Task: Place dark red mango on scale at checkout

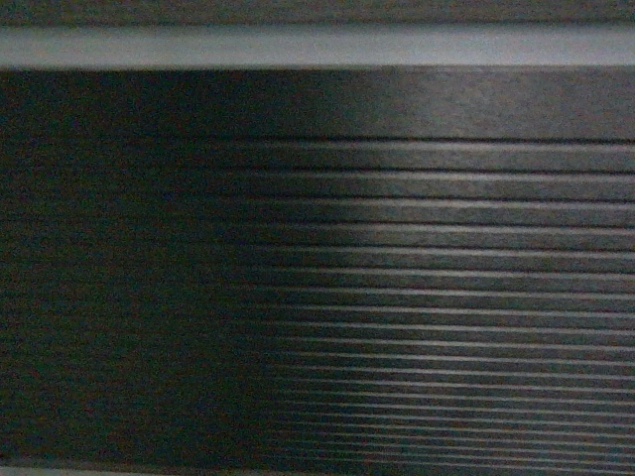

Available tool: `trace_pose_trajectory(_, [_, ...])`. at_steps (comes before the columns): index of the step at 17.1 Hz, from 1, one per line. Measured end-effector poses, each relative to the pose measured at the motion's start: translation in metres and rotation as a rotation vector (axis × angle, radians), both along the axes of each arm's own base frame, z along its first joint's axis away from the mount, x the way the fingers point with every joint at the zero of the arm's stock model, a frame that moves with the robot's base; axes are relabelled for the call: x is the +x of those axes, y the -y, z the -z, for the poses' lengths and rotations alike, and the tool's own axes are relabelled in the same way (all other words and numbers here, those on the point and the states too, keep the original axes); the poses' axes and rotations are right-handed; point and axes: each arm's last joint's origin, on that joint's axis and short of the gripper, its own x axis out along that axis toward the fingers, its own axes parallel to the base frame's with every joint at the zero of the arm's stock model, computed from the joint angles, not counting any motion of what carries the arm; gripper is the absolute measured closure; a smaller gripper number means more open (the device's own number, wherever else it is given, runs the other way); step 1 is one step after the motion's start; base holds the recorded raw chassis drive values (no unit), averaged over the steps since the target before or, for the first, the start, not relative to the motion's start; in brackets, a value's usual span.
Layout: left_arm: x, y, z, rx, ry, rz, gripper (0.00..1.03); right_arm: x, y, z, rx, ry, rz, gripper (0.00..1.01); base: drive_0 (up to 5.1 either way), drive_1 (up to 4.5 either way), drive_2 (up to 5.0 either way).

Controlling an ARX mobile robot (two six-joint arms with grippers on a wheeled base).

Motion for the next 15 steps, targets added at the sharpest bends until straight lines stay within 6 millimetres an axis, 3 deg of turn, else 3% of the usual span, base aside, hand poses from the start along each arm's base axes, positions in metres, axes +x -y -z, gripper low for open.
trace_pose_trajectory(15, [0.0000, 0.0000, -0.0001, 0.000, 0.001, 0.000, 0.05, 0.0000, 0.0000, -0.0002, -0.001, 0.002, 0.000, 0.03, 0.0, 0.00, 0.0])
